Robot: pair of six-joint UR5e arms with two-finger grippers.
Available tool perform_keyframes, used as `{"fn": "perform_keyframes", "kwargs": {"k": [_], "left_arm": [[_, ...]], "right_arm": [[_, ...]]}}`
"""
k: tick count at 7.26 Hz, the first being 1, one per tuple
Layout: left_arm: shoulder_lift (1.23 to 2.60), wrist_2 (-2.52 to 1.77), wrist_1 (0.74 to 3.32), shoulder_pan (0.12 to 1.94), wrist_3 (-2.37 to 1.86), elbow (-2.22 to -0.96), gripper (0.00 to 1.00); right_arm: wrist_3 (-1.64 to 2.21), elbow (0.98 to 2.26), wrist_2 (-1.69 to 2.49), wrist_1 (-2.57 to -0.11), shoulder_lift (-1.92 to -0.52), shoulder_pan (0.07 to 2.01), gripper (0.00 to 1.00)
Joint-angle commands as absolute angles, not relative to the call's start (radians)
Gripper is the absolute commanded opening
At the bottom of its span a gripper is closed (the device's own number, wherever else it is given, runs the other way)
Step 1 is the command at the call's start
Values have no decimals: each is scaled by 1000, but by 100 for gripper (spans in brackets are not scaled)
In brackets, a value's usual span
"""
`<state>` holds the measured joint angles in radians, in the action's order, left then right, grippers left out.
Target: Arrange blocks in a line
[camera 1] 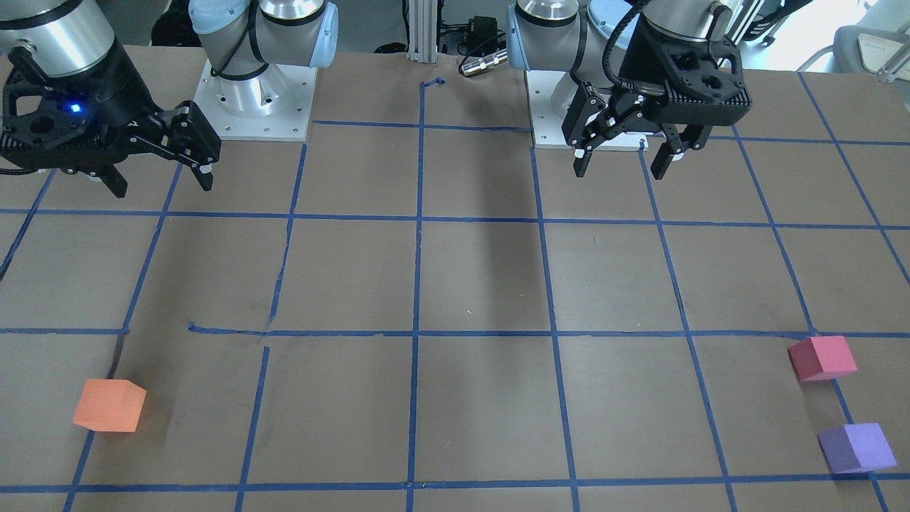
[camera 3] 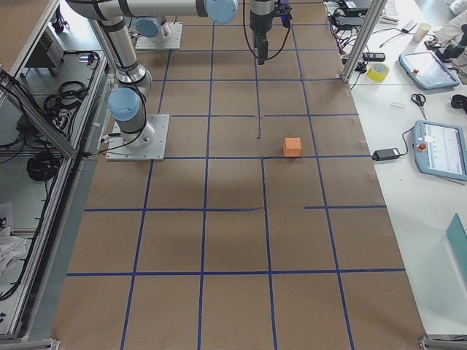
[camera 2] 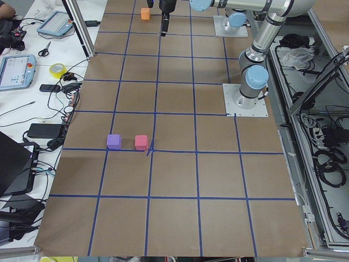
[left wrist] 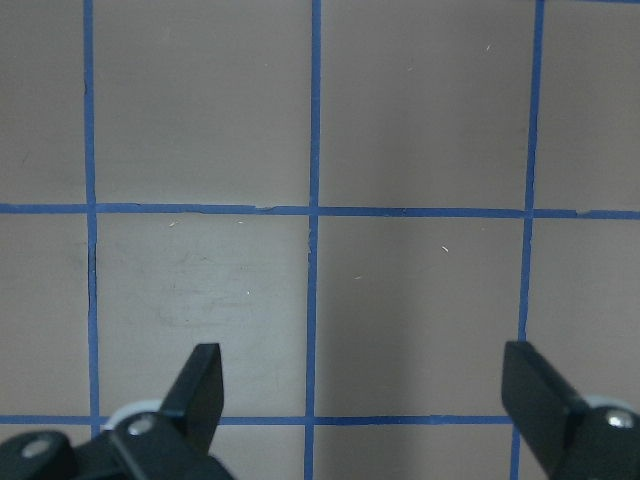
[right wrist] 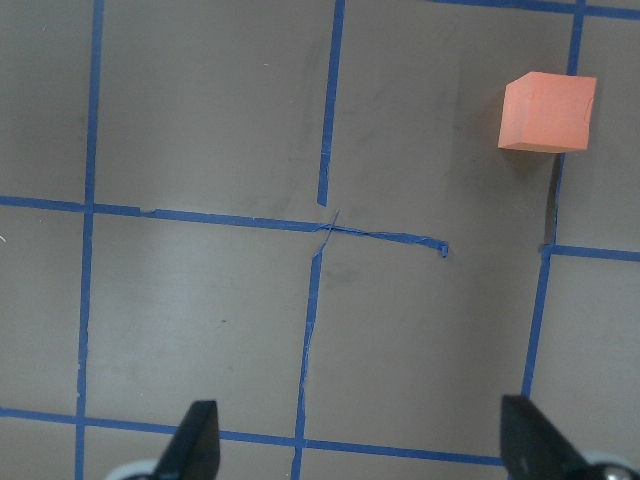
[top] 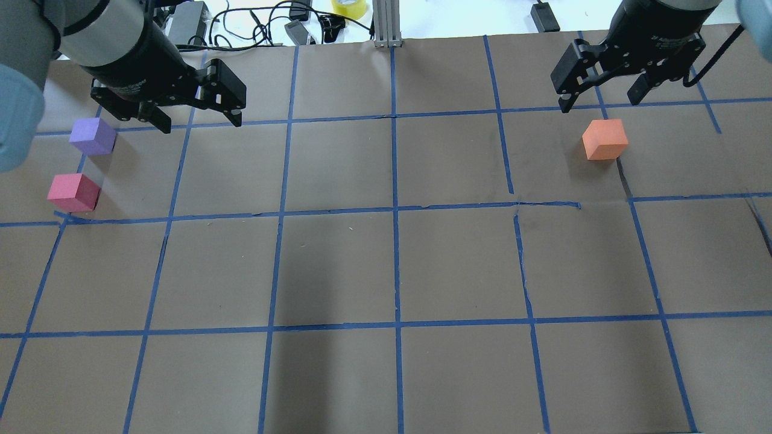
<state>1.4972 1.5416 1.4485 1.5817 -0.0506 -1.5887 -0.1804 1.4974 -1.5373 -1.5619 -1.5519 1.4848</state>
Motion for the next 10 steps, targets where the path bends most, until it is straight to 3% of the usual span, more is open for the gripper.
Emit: {"fn": "perform_keyframes", "kwargs": {"k": [1, 6, 10], "left_arm": [[1497, 1542, 1450, 1582, -51, -1588, 100], [1496, 1542, 1450, 1582, -51, -1589, 100], [1496, 1543, 1450, 1583, -51, -1589, 100]], "right_arm": [[-183, 1502, -1548, -1549, -1558, 1473, 100], [-178, 1485, -1577, -1571, -1517, 1456, 100], [-178, 1450, -1612, -1729, -1301, 1419, 100]]}}
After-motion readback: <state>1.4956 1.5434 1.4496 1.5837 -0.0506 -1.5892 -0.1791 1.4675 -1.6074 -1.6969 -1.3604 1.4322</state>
